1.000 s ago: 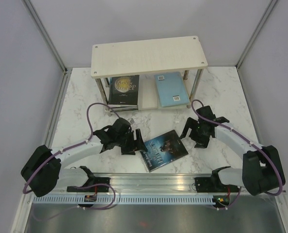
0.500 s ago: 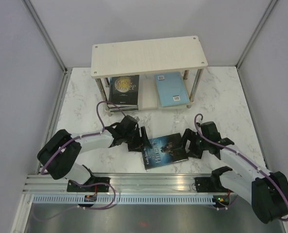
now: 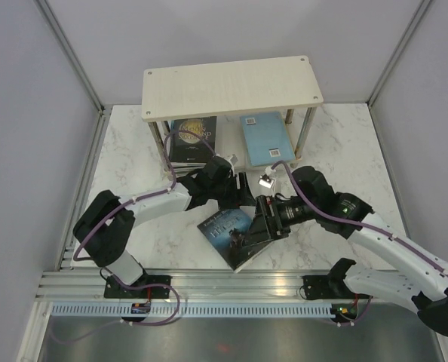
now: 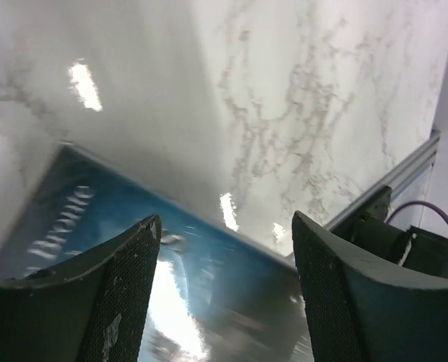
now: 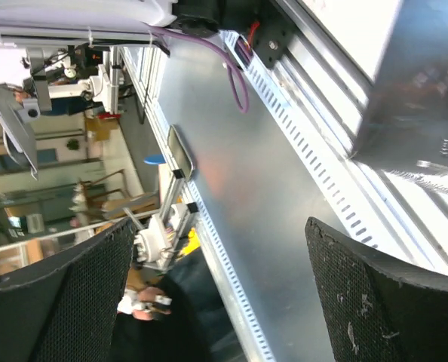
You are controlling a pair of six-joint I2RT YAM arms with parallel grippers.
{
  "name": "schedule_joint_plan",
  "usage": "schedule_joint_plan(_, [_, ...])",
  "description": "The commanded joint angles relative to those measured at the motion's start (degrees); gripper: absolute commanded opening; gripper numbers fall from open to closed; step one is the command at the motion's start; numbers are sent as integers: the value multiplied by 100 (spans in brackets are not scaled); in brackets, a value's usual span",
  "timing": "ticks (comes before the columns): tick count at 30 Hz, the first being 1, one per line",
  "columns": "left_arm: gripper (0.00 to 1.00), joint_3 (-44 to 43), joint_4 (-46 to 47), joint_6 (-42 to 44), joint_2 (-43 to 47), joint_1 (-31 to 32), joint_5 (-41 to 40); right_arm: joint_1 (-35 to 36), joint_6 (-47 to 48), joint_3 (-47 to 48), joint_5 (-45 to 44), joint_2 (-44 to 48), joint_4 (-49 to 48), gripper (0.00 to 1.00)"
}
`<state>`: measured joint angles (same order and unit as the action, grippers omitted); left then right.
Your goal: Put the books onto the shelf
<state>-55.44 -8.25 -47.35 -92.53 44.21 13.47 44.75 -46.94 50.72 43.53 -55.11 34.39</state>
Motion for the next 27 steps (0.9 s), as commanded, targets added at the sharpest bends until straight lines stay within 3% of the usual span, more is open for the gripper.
schedule_joint_plan(1, [74, -169, -45, 437, 314, 106, 85, 7, 906, 290, -169, -79, 1219, 96])
schedule_joint_plan(4, [74, -64, -202, 569, 612, 106, 129, -2, 1019, 262, -405, 26, 1394, 95])
schedule_joint_plan(10, [74, 411, -668, 368, 1787, 106, -90, -2, 994, 334, -2136, -227, 1562, 96])
schedule_joint_plan(13, [77, 595, -1193, 201, 2457, 106, -415, -63, 1002, 167, -2717, -517, 1203, 96])
schedule_joint_plan(18, [80, 1227, -1873, -89, 3548, 106, -864, -527, 1038, -438, -2692, -1219, 1, 96])
schedule_joint_plan(27, [83, 3626, -1224, -1513, 4744, 115, -996, -854, 1196, -572, -2165, -2889, -1793, 96])
